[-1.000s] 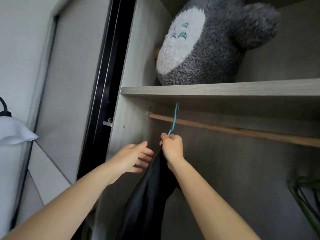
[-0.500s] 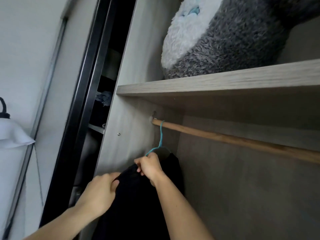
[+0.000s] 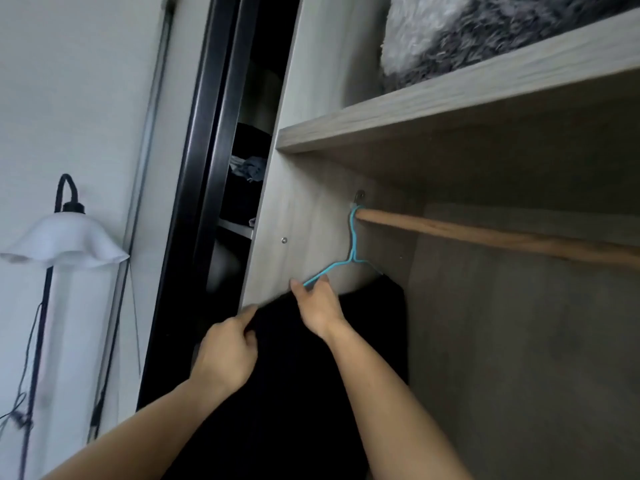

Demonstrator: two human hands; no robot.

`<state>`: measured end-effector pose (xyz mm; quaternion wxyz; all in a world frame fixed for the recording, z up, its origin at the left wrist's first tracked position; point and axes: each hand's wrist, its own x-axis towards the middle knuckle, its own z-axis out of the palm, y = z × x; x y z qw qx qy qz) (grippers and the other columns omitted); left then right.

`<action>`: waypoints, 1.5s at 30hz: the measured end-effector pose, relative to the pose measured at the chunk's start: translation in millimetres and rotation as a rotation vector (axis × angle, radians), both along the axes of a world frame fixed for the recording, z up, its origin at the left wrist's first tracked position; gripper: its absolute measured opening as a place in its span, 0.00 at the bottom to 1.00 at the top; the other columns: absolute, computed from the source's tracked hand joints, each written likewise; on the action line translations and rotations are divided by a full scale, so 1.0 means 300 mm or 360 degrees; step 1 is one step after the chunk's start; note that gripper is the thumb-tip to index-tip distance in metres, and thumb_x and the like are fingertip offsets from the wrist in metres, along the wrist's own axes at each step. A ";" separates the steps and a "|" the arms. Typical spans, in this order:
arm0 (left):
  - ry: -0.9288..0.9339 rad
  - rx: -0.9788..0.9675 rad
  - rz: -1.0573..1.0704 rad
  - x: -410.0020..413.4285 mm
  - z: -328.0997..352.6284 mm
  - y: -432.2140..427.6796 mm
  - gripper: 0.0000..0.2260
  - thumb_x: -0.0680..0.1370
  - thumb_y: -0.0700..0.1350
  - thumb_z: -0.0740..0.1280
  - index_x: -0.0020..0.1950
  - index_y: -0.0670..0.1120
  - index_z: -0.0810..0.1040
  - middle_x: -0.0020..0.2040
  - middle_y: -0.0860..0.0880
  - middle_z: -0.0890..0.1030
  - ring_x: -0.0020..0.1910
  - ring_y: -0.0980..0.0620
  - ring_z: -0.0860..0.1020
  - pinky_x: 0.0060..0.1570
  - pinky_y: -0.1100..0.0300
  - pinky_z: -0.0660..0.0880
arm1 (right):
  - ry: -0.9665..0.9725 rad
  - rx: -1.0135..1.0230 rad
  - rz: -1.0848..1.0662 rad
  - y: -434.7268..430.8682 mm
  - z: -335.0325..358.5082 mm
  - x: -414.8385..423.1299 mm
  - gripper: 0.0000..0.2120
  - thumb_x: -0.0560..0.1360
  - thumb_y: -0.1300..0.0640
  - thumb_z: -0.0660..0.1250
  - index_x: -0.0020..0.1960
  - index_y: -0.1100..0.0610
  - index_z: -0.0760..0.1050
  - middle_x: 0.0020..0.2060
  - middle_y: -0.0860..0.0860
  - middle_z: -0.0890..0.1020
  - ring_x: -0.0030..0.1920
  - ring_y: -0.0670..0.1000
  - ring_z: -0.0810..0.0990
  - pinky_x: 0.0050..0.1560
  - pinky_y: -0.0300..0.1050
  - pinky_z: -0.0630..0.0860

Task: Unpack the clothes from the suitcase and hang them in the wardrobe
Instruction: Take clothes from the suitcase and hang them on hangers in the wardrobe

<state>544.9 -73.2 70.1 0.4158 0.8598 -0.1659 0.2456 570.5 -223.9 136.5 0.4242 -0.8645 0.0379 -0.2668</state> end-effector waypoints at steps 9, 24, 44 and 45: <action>-0.0132 0.0138 -0.0146 -0.222 -0.196 0.122 0.27 0.77 0.37 0.61 0.76 0.47 0.63 0.76 0.50 0.64 0.72 0.51 0.65 0.69 0.64 0.61 | -0.0188 -0.0291 -0.0104 0.164 -0.285 -0.242 0.17 0.79 0.54 0.63 0.65 0.59 0.68 0.49 0.57 0.80 0.49 0.57 0.80 0.52 0.50 0.74; 0.0960 0.0548 0.0135 -0.895 -1.108 1.043 0.22 0.78 0.38 0.59 0.73 0.48 0.68 0.76 0.50 0.63 0.73 0.48 0.62 0.67 0.53 0.65 | 0.0964 -0.0436 0.0309 0.962 -1.223 -0.915 0.17 0.78 0.54 0.61 0.65 0.58 0.68 0.63 0.52 0.71 0.59 0.55 0.76 0.58 0.52 0.73; 0.1967 0.0937 0.0161 -1.431 -2.511 1.482 0.23 0.79 0.46 0.58 0.74 0.48 0.63 0.78 0.47 0.57 0.77 0.47 0.54 0.71 0.51 0.62 | 0.2136 -0.0497 0.0639 1.298 -2.665 -1.415 0.21 0.80 0.50 0.60 0.71 0.56 0.65 0.66 0.52 0.71 0.65 0.53 0.71 0.58 0.43 0.69; 0.1979 0.0934 0.0139 -1.421 -2.577 1.469 0.24 0.80 0.47 0.57 0.76 0.48 0.61 0.79 0.48 0.54 0.77 0.47 0.51 0.72 0.51 0.61 | 0.2134 -0.0555 0.0664 1.293 -2.735 -1.411 0.21 0.80 0.50 0.60 0.71 0.56 0.64 0.66 0.52 0.71 0.65 0.53 0.71 0.59 0.44 0.69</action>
